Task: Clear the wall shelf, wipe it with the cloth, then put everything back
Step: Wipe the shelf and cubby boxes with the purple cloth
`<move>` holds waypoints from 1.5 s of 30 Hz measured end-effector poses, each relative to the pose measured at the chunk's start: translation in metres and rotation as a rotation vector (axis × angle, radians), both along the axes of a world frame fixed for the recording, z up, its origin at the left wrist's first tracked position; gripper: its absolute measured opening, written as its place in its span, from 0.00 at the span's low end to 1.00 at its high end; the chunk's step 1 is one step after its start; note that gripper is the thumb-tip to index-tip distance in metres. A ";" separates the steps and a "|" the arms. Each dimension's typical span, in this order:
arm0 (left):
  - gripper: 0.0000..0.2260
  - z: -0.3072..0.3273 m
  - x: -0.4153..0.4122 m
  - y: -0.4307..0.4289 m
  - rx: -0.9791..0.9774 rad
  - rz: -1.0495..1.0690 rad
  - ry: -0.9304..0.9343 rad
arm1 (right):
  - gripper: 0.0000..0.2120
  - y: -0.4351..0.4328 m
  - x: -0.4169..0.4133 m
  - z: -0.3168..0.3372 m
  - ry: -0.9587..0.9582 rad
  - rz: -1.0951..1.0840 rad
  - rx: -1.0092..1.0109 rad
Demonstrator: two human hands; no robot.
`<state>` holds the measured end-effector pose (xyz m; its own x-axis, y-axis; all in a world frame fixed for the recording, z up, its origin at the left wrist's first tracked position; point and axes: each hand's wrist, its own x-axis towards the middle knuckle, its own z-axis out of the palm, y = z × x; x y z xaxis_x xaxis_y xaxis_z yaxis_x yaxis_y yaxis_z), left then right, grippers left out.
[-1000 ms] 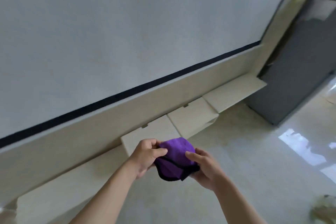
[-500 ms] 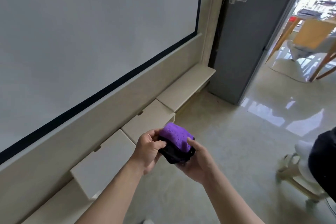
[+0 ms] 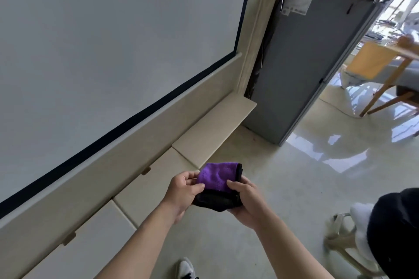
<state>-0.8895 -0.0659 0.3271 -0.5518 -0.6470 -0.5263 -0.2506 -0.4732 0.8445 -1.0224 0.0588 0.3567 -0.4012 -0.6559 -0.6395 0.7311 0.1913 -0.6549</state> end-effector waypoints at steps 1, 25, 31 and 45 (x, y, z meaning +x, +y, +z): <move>0.14 -0.002 -0.013 -0.011 -0.003 -0.014 -0.010 | 0.15 -0.012 -0.012 -0.001 0.019 -0.007 0.024; 0.19 -0.165 -0.296 -0.201 -0.699 -0.416 -0.881 | 0.08 -0.261 -0.426 -0.166 0.786 0.386 0.393; 0.27 -0.263 -0.314 -0.231 -0.944 -0.483 -1.005 | 0.10 -0.326 -0.474 -0.249 1.492 0.649 0.374; 0.35 -0.365 -0.330 -0.278 -1.251 -0.251 -0.815 | 0.30 -0.381 -0.468 -0.384 1.942 0.959 0.483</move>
<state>-1.2193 -0.3439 -0.0382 -0.5500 -0.8324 0.0679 -0.7975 0.5476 0.2533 -1.4906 -0.3221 -0.0276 -0.3048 -0.9474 -0.0976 -0.9492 0.3106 -0.0509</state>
